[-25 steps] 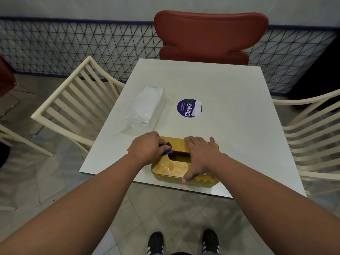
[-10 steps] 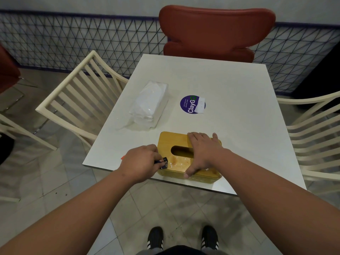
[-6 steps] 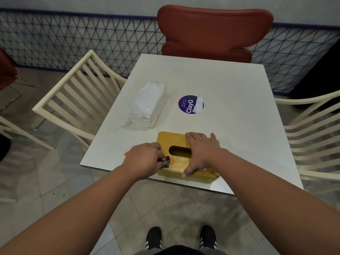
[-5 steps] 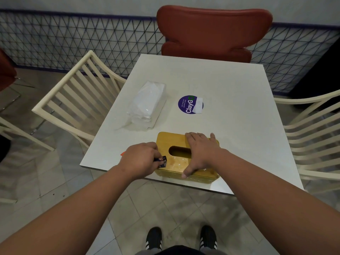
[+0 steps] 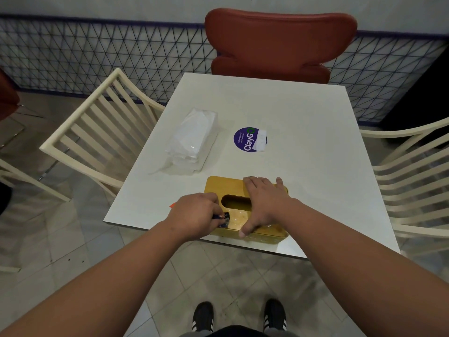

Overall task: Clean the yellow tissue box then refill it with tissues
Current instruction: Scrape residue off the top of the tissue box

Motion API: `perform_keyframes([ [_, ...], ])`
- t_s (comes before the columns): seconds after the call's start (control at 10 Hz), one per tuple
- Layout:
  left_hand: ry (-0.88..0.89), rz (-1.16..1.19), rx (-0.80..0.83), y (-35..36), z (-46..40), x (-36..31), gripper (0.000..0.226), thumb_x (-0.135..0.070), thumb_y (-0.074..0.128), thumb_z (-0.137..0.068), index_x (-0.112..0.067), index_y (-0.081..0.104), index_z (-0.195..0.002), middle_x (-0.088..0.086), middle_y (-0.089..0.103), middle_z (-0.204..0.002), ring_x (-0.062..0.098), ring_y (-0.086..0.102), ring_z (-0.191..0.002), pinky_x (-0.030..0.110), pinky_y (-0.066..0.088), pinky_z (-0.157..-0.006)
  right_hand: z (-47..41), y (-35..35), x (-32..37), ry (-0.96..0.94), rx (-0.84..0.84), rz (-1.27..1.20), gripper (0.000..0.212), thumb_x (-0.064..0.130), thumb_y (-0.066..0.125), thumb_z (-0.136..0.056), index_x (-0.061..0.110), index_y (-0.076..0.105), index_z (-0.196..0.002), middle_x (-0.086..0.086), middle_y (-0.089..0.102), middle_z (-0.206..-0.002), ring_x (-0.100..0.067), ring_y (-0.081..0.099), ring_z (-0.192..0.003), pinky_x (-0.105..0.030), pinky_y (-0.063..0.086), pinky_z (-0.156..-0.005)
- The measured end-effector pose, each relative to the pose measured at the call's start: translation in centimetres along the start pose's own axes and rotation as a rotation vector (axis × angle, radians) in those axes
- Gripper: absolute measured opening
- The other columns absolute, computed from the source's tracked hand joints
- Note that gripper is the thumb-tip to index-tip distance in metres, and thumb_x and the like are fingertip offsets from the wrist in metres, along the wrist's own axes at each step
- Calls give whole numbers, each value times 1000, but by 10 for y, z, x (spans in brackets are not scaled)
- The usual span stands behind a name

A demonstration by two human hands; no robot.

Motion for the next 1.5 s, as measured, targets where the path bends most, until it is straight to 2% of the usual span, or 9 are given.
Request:
perform_keyframes([
  [0.2, -126, -4, -7, -12, -6, 26, 31, -49, 53, -91, -31, 72, -107, -12, 57, -97, 9, 55, -84, 27, 44, -64, 1, -1, 0, -7, 0, -3, 139, 81, 70, -47, 23, 0, -151, -1, 11, -159, -26, 12, -146, -61, 5, -115],
  [0.4, -60, -41, 12, -13, -22, 12, 33, -49, 52, -92, -31, 70, -112, -10, 57, -101, 10, 53, -88, 25, 33, -61, 1, -1, 1, -2, 9, 1, 140, 82, 70, -46, 23, -1, -151, 0, 10, -160, -27, 11, -146, -61, 5, -115],
  [0.5, -110, -40, 5, -15, -16, 25, 33, -49, 52, -92, -29, 71, -111, -10, 57, -100, 11, 54, -86, 26, 37, -61, 1, -2, 1, 1, 8, -1, 139, 81, 70, -47, 23, -1, -151, -1, 10, -160, -27, 11, -146, -61, 5, -115],
  [0.7, -15, -45, 2, -12, -27, -1, 31, -47, 51, -93, -32, 69, -113, -11, 58, -105, 11, 53, -92, 25, 37, -64, 3, -1, 1, -1, 1, 18, 139, 81, 70, -47, 23, -1, -151, 0, 10, -160, -26, 12, -146, -61, 6, -115],
  [0.9, -96, -28, -18, -14, -16, 15, 32, -48, 52, -92, -31, 70, -112, -11, 57, -102, 10, 54, -89, 25, 38, -63, 1, -2, 1, -1, 5, 14, 139, 82, 70, -47, 24, -1, -151, -1, 10, -160, -27, 12, -146, -61, 6, -115],
  [1.0, -44, -24, -18, -10, -22, -1, 32, -47, 52, -93, -32, 68, -115, -12, 57, -106, 10, 54, -93, 25, 36, -64, 0, 0, 1, 0, 6, 22, 139, 82, 69, -46, 23, -2, -151, 0, 10, -159, -26, 12, -146, -61, 7, -115],
  [1.2, -127, 14, -28, -10, 2, 28, 29, -46, 54, -92, -32, 72, -109, -13, 57, -100, 9, 54, -86, 26, 39, -62, 0, -1, 0, -3, 9, 10, 140, 82, 69, -47, 23, -3, -151, -1, 8, -160, -27, 10, -146, -61, 5, -115],
  [1.4, -12, 29, -44, 2, 5, -4, 29, -44, 53, -93, -30, 71, -110, -11, 58, -102, 11, 55, -88, 27, 39, -63, -1, 1, 0, -1, 0, 13, 142, 83, 69, -45, 22, -2, -151, 0, 10, -160, -26, 12, -146, -62, 7, -115],
  [1.5, -74, 37, -21, -1, 10, 10, 30, -47, 53, -92, -31, 71, -110, -12, 57, -100, 10, 55, -86, 27, 41, -63, 0, 0, 0, -2, 5, 6, 141, 82, 70, -45, 22, -2, -151, 1, 10, -160, -26, 12, -146, -62, 6, -115],
])
Point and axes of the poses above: each hand's wrist, its own z-axis away from the middle knuckle, its own y-axis out of the palm, x = y × z, the point moved 3 cm from there along -z, towards the middle knuckle
